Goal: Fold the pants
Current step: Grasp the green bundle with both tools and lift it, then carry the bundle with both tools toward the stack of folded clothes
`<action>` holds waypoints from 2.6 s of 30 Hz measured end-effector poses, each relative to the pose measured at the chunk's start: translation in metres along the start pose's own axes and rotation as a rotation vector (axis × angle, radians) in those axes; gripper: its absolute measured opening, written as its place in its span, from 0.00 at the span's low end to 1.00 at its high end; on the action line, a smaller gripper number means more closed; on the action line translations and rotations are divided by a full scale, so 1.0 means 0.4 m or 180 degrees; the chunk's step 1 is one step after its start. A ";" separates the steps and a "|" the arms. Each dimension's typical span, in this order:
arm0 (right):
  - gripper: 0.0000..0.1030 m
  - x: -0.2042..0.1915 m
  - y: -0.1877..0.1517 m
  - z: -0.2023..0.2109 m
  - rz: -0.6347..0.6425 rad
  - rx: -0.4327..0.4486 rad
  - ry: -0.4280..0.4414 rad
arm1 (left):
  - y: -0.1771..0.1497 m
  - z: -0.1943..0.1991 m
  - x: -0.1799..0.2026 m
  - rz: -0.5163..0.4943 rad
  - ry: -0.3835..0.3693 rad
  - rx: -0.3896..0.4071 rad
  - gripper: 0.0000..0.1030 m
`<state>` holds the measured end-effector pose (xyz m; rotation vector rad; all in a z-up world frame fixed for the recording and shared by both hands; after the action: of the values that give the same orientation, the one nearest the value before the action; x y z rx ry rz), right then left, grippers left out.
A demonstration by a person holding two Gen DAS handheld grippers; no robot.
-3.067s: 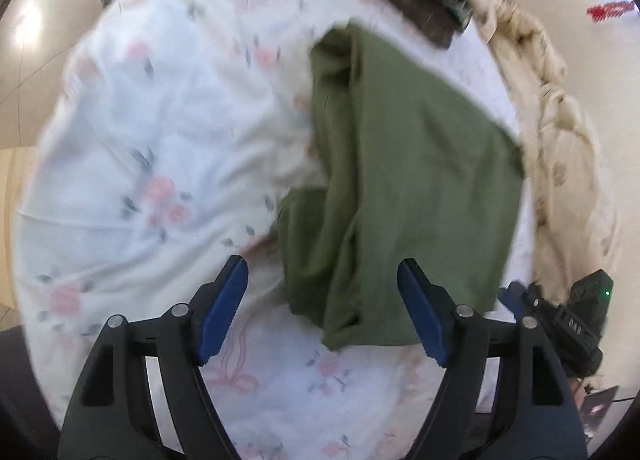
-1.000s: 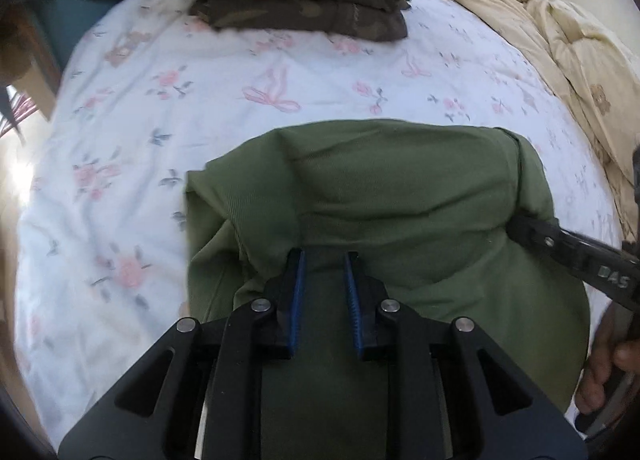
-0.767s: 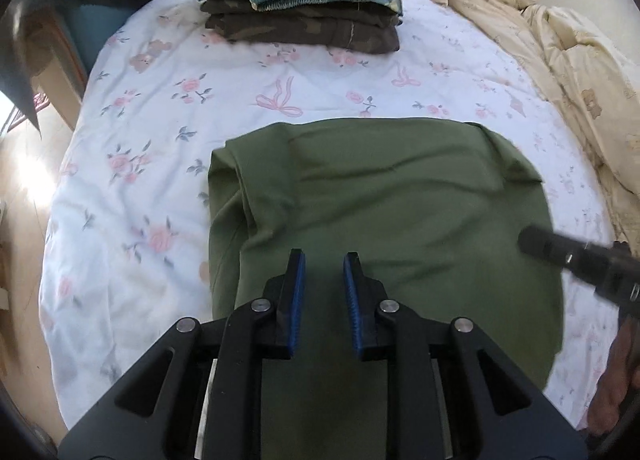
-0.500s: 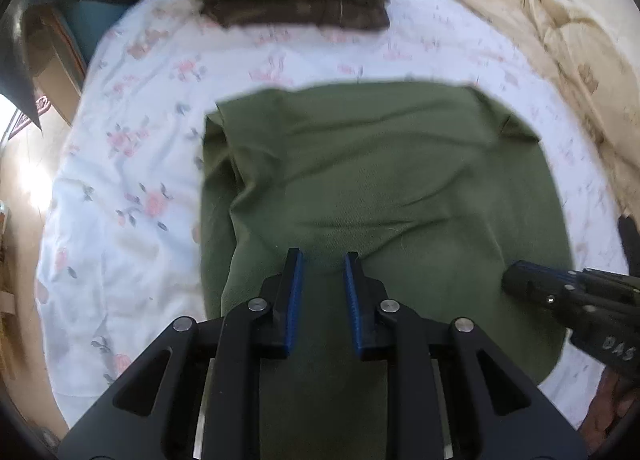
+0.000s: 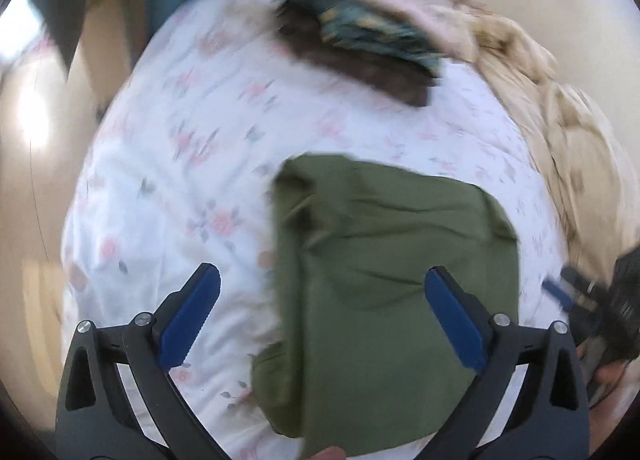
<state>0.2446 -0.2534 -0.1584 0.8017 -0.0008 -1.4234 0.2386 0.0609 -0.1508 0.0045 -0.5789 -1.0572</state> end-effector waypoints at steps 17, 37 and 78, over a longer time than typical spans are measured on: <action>0.83 0.045 -0.111 -0.230 -0.0431 -0.0674 0.0863 | -0.058 -0.178 -0.006 -0.0138 -0.0366 -0.0819 0.73; 0.21 -0.193 0.036 -0.043 0.0635 0.0001 0.0847 | 0.043 0.107 0.161 -0.0448 -0.1305 -0.0249 0.07; 0.75 -0.160 0.890 -0.304 0.0879 0.0600 -0.0150 | 0.954 -0.051 0.199 -0.0790 -0.0069 0.1385 0.82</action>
<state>0.5971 -0.1607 -0.0452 0.8856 -0.2758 -1.1907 0.5885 0.1830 -0.0278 0.4563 -0.8342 -1.1529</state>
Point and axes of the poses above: each gripper's, at about its wrist camera, not at the fingertips, and z roughly against the way its jaws point, x to its right, y to its top, the point moved 5 cm from there along -z, roughly the way its jaws point, and after that the axes turned 14 degrees about z, right-handed, at the moved point
